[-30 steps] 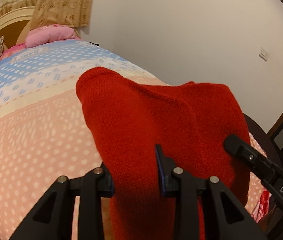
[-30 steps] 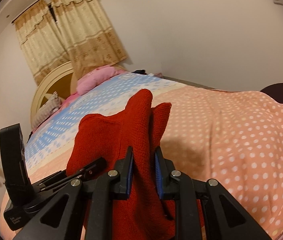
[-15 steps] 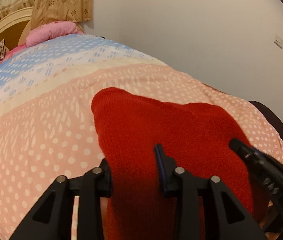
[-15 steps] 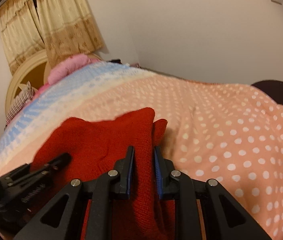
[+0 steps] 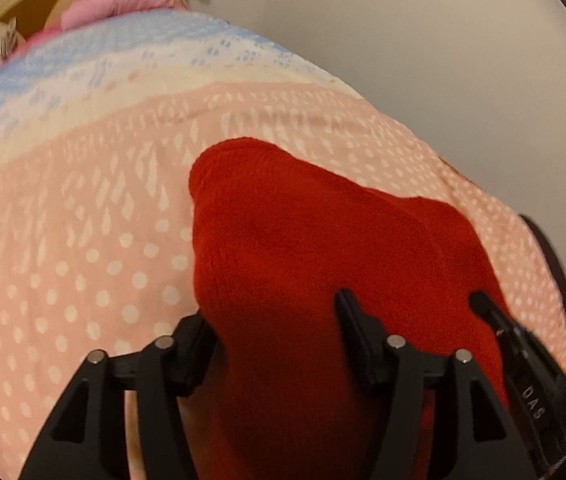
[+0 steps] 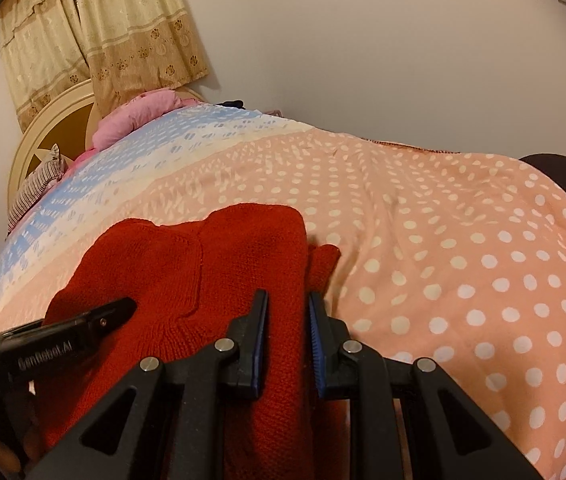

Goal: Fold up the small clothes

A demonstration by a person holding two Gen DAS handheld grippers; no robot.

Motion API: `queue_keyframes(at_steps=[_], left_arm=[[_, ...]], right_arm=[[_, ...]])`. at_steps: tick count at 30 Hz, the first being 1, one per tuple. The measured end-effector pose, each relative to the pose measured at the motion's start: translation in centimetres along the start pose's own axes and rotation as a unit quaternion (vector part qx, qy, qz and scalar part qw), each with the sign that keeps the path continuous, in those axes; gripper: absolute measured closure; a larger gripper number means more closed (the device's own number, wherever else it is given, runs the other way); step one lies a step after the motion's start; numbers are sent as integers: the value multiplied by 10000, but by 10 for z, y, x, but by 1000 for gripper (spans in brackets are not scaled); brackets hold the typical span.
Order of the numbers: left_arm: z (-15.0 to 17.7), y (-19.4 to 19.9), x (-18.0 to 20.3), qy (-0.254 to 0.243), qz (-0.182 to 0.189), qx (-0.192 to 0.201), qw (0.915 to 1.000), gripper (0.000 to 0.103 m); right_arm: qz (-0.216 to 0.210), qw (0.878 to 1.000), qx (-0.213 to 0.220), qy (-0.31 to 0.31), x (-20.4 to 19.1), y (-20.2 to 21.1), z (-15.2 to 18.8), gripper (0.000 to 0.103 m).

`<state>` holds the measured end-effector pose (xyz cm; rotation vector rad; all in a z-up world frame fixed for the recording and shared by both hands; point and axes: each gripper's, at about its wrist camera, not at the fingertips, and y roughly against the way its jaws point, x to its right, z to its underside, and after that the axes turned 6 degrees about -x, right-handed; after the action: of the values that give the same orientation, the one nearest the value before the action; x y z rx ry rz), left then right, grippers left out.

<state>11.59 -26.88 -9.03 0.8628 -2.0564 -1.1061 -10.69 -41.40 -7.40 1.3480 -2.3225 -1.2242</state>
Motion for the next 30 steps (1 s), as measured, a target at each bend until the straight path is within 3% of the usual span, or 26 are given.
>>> queue_keyframes(at_steps=[7, 13, 16, 18, 20, 22, 30], left_arm=[[-10, -4, 7, -14, -25, -108, 9999, 31], [-8, -3, 21, -202, -505, 75, 9985, 25], [-6, 1, 16, -170, -507, 93, 9985, 23], [0, 8, 14, -236, -523, 140, 9983, 23], [8, 17, 16, -364, -623, 314, 9969, 23], [20, 33, 17, -503, -710, 550, 9947, 23], [59, 76, 25, -889, -841, 932, 9881, 24]], right_arm=[[-229, 9994, -209, -123, 5, -11, -11, 82], [77, 9998, -137, 122, -7, -17, -16, 81], [114, 9999, -81, 43, -4, -15, -15, 77], [167, 9999, -32, -17, -2, -11, -12, 72], [324, 9995, -22, -15, -2, -5, -9, 58], [507, 9987, 15, -92, 0, 5, -6, 51], [723, 9961, 500, 10, -7, 63, 25, 51]])
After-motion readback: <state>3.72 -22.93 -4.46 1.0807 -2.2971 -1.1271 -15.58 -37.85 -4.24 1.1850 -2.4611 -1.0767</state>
